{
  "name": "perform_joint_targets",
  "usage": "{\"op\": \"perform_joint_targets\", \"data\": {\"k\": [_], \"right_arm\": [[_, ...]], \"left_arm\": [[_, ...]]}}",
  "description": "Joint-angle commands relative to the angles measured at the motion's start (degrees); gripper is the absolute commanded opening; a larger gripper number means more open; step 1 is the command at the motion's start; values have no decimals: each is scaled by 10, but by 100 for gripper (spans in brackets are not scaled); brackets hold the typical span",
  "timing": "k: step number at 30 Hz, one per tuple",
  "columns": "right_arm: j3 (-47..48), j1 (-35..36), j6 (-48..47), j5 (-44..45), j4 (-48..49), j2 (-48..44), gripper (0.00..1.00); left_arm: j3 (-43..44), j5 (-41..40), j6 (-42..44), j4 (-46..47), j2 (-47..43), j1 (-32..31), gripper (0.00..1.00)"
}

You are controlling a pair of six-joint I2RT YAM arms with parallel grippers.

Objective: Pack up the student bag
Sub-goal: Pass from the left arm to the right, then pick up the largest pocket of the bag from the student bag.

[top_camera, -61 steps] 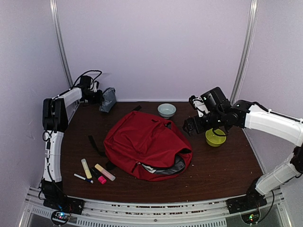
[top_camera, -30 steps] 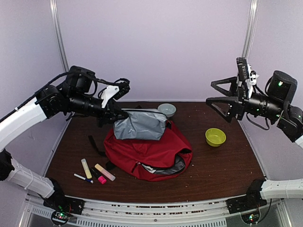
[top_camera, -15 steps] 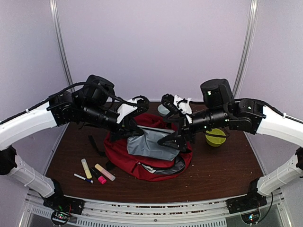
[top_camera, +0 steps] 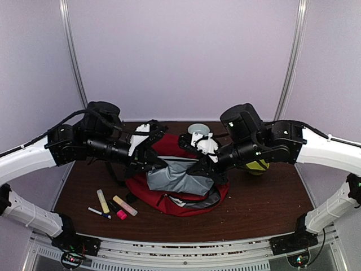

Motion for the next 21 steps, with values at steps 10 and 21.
{"op": "perform_joint_targets", "data": {"k": [10, 21], "right_arm": [[-263, -274, 337, -17, 114, -293, 0], [-380, -386, 402, -39, 77, -446, 0]], "left_arm": [[48, -169, -105, 36, 90, -34, 59], [396, -341, -35, -100, 511, -120, 98]]}}
